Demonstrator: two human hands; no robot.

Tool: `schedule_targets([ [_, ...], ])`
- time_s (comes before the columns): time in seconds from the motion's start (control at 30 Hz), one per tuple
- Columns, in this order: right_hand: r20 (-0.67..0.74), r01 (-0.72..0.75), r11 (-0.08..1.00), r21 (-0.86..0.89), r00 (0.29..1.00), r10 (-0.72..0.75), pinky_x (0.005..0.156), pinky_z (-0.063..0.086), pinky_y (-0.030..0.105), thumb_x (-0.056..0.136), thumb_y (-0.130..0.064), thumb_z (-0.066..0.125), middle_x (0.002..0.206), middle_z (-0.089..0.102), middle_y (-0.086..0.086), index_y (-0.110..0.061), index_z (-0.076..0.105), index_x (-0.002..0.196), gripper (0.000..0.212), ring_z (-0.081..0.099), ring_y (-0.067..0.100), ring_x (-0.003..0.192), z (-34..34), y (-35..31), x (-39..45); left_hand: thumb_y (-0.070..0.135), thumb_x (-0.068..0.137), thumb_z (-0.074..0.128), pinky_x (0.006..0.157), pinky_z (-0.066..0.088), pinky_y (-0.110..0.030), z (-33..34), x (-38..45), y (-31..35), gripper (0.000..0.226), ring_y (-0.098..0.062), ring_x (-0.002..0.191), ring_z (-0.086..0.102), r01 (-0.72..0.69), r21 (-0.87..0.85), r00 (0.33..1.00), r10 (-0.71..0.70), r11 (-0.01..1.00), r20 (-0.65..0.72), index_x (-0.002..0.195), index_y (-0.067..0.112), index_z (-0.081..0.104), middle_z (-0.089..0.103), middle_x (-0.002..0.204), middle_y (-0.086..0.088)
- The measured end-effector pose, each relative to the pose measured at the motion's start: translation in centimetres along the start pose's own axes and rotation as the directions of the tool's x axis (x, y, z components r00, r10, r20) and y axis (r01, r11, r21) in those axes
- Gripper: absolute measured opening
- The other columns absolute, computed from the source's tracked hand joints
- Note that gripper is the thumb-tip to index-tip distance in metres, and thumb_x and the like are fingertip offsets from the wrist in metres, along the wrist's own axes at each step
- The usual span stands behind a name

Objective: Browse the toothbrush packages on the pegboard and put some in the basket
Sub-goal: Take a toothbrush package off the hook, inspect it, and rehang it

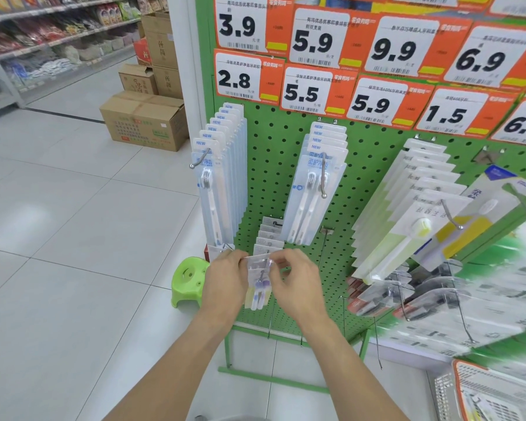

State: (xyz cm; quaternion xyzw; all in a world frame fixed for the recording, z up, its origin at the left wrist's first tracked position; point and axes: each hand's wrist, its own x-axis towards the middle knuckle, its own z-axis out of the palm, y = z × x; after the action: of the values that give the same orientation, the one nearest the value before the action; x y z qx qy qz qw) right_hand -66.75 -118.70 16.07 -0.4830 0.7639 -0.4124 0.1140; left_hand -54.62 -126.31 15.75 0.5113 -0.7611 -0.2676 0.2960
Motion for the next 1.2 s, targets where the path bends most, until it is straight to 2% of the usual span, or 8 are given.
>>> schedule_targets([
  [0.1,0.053,0.015,0.999,-0.037,0.999,-0.013,0.079,0.043,0.01,0.092,-0.011,0.062,0.1,0.062,-0.012,-0.024,0.074,0.1,0.02,0.057,-0.006,0.091,0.4,0.7,-0.4,0.005,0.095,0.058,0.064,0.036,-0.027,-0.3,-0.4,-0.4,0.018,-0.017,0.072,0.056,-0.021,-0.008,0.999,0.021,1.0,-0.049,0.096,0.011,0.075,0.069,0.088,-0.004],
  [0.27,0.052,0.014,0.997,-0.079,0.999,-0.01,0.081,0.05,0.024,0.095,-0.014,0.066,0.098,0.062,-0.013,-0.023,0.077,0.101,0.016,0.061,0.005,0.09,0.8,1.4,-0.2,0.004,0.093,0.063,0.067,0.051,-0.033,-1.0,-1.3,-0.9,0.017,-0.018,0.061,0.059,-0.072,-0.062,0.987,0.063,0.995,-0.146,0.102,0.011,0.076,0.07,0.092,-0.003],
  [0.43,0.052,0.0,0.996,-0.084,0.999,0.005,0.076,0.045,0.018,0.092,-0.021,0.068,0.096,0.062,-0.014,-0.024,0.075,0.095,0.008,0.057,-0.003,0.088,1.0,1.2,-0.3,0.0,0.088,0.071,0.063,0.038,-0.004,-2.3,-2.8,-1.0,0.018,-0.004,0.05,0.049,-0.12,-0.11,0.957,0.086,0.987,-0.279,0.101,0.011,0.077,0.06,0.083,0.007],
  [0.7,0.027,-0.025,0.996,-0.089,0.999,0.027,0.074,0.035,0.007,0.095,-0.02,0.065,0.095,0.057,-0.015,-0.025,0.073,0.094,0.01,0.054,-0.004,0.088,1.1,0.8,-0.6,0.009,0.095,0.063,0.07,0.045,-0.018,-4.9,-5.3,-0.4,0.013,-0.014,0.078,0.058,-0.218,-0.27,0.916,0.101,0.938,-0.389,0.097,0.016,0.074,0.059,0.091,0.021],
  [0.87,-0.052,0.02,0.987,0.161,0.999,-0.011,0.078,0.047,0.014,0.1,-0.022,0.063,0.097,0.064,-0.011,-0.022,0.073,0.096,0.011,0.061,0.004,0.091,-0.4,-1.7,-2.1,0.012,0.099,0.061,0.07,0.053,-0.023,-6.1,-5.2,0.2,0.014,-0.016,0.085,0.067,-0.147,-0.431,0.961,0.025,0.89,-0.277,0.097,0.021,0.072,0.067,0.09,0.011],
  [0.97,0.188,-0.078,0.881,0.466,0.982,-0.012,0.071,0.056,0.034,0.103,-0.028,0.059,0.091,0.072,-0.005,-0.024,0.072,0.098,0.014,0.067,0.016,0.081,-1.8,-3.7,-3.5,0.011,0.099,0.062,0.071,0.055,-0.023,-6.6,-5.4,0.9,0.012,-0.015,0.084,0.072,-0.024,-0.598,0.982,-0.092,0.801,-0.163,0.099,0.017,0.073,0.075,0.089,0.004],
  [1.07,0.224,-0.065,0.861,0.505,0.973,-0.058,0.065,0.051,0.038,0.102,-0.03,0.06,0.083,0.072,0.003,-0.022,0.072,0.095,0.017,0.061,0.019,0.072,-1.9,-4.0,-4.2,0.006,0.097,0.062,0.072,0.055,-0.018,-6.9,-5.2,1.5,0.012,-0.012,0.084,0.074,0.062,-0.706,0.989,-0.14,0.705,-0.053,0.101,0.008,0.073,0.078,0.09,0.001],
  [1.2,0.148,-0.081,0.837,0.541,0.989,-0.001,0.06,0.051,0.037,0.101,-0.024,0.061,0.078,0.073,0.008,-0.015,0.074,0.09,0.018,0.061,0.015,0.068,-1.9,-3.8,-4.5,0.013,0.098,0.062,0.07,0.059,-0.031,-7.0,-4.7,1.5,0.013,-0.019,0.078,0.074,0.168,-0.702,0.985,-0.094,0.692,0.144,0.106,0.014,0.073,0.078,0.085,-0.007],
])
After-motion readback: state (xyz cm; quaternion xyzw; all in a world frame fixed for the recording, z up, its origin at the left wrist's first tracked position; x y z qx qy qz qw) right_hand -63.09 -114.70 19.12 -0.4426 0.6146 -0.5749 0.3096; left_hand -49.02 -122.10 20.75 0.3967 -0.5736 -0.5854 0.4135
